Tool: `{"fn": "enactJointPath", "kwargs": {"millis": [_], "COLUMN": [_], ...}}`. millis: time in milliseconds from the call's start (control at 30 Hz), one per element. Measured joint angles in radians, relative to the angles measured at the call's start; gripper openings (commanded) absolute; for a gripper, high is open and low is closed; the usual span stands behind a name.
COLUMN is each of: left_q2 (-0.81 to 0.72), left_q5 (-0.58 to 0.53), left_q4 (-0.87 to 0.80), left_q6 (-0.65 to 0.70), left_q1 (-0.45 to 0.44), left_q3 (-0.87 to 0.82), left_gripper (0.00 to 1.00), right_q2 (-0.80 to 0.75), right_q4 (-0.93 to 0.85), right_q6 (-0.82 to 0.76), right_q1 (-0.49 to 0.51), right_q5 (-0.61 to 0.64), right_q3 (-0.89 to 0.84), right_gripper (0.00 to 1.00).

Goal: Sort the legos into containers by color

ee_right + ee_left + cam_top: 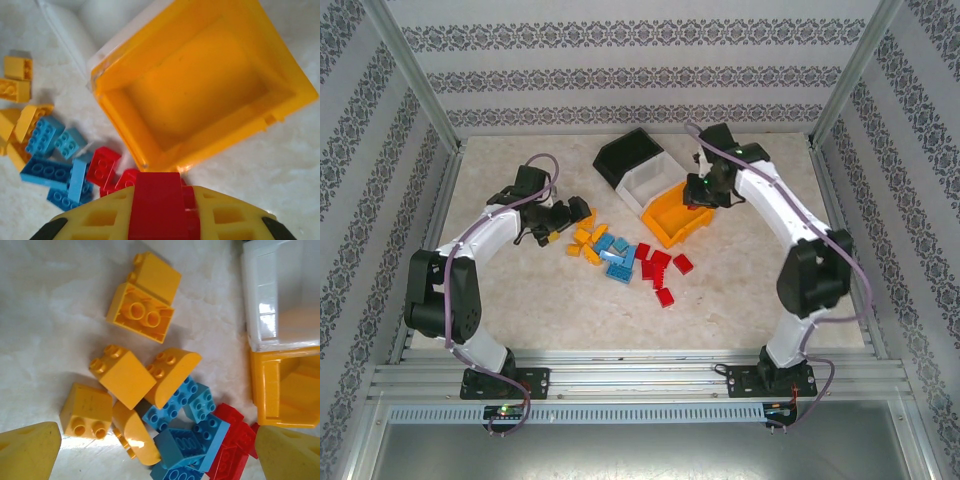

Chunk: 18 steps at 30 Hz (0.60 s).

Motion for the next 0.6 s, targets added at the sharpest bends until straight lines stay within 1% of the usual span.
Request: {"fn": "enactJointPath", "kwargs": {"millis": [100, 233, 600], "left_q2": [-0.002, -0.012, -0.038], "left_q5": [0.003, 0.006, 0.015], "left_q4": [-0.001, -0.002, -0.017], "left_q6": [0.005, 0.018, 0.053], "left_q1": [-0.006, -0.009, -0.011], "left_q3": [0.002, 0.001, 0.001], "left_gripper": [1.0, 1.0, 1.0], "right_q2": [0.109, 0.203, 0.323], "right_q4": [-0.025, -0.054, -0.064], "right_q6": [0.008, 0.011, 0.015], "right_q1": [0.007, 0.013, 0.02], "right_q5": [0.019, 0.045, 0.069], "right_q3": [0.08, 0.129, 0.173], "right_gripper": [0.19, 0.2, 0.2]}}
